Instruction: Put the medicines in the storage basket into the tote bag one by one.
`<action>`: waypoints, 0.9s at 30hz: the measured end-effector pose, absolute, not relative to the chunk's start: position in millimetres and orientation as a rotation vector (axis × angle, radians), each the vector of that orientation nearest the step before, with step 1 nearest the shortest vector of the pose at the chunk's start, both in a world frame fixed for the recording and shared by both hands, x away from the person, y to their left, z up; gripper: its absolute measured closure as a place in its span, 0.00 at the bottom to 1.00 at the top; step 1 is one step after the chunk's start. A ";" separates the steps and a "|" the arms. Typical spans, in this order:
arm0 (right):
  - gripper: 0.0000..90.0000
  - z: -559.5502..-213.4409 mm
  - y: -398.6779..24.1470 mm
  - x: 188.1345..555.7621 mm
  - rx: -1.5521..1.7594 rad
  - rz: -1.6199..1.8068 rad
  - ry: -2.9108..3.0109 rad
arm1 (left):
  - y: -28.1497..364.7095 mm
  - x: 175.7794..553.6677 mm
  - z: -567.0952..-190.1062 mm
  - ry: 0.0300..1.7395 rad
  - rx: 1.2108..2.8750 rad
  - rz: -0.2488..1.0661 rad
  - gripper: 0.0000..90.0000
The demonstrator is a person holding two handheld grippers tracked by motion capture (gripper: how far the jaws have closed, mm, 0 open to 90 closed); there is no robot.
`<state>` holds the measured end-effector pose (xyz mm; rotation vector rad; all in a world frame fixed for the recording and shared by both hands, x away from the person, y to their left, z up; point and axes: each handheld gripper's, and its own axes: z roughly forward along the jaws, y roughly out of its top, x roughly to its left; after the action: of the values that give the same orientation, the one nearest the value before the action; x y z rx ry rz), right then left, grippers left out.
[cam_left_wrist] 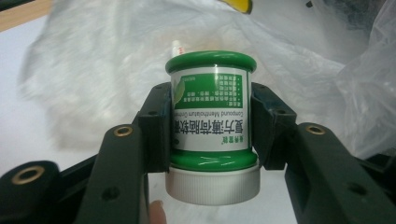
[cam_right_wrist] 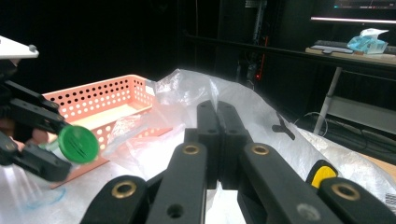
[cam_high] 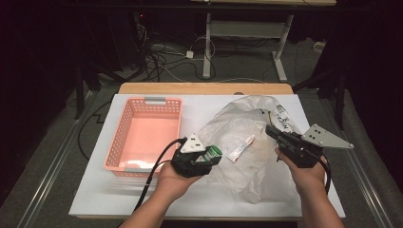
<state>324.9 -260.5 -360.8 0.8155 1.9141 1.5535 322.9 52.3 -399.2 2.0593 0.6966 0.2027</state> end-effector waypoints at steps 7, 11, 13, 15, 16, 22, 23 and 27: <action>1.00 -360.1 -260.3 324.6 0.827 1.567 1.904 | 13.6 339.7 -409.1 0.669 2.053 0.166 0.60; 1.00 -360.7 -261.2 325.3 0.823 1.566 1.903 | -8.6 350.0 -419.8 0.668 2.070 0.161 0.60; 1.00 -361.0 -261.8 325.6 0.829 1.567 1.903 | -20.3 354.2 -426.3 0.654 2.103 0.196 0.60; 1.00 -361.3 -262.6 326.2 0.826 1.566 1.903 | -30.6 360.0 -434.1 0.659 2.113 0.197 0.60; 1.00 -361.4 -262.9 326.5 0.824 1.566 1.901 | -35.2 363.1 -437.9 0.663 2.114 0.193 0.60; 1.00 -360.6 -266.4 326.1 0.842 1.568 1.891 | -62.3 373.5 -454.5 0.670 2.108 0.198 0.60; 1.00 -360.5 -267.0 326.2 0.843 1.569 1.890 | -65.5 376.3 -456.9 0.673 2.111 0.194 0.60; 1.00 -361.0 -267.7 327.1 0.838 1.570 1.887 | -79.0 384.9 -467.1 0.690 2.136 0.188 0.59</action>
<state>327.1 -267.7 -361.0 0.8382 1.8874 1.5702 384.9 -79.0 -467.1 2.1357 0.6899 0.1881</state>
